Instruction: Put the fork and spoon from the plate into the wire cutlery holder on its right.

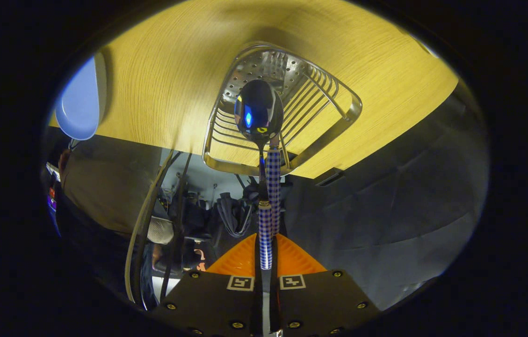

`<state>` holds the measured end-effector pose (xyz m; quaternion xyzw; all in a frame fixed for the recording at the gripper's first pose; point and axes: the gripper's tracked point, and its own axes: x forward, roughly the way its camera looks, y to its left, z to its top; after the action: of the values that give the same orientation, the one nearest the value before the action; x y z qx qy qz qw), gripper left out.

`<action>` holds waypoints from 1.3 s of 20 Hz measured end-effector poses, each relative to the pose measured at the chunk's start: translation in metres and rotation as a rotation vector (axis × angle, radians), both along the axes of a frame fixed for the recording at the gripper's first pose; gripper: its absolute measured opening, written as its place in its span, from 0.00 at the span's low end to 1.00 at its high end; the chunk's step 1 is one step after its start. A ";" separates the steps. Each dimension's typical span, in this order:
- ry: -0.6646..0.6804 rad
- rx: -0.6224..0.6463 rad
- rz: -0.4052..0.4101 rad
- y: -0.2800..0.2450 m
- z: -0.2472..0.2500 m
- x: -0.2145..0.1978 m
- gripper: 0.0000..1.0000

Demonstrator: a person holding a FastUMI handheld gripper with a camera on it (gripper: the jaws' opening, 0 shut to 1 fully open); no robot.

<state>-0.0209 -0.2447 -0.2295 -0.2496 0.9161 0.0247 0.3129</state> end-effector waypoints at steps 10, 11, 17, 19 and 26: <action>-0.076 -0.041 0.098 -0.016 0.002 0.036 0.15; -0.074 -0.037 0.099 -0.017 0.005 0.037 0.15; -0.187 -0.007 0.119 -0.027 0.029 0.049 0.50; -0.289 0.052 0.135 -0.022 0.032 0.054 0.81; -0.652 0.207 0.099 0.000 0.053 0.023 0.97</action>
<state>0.0023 -0.2447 -0.1761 -0.2556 0.7473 0.0517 0.6112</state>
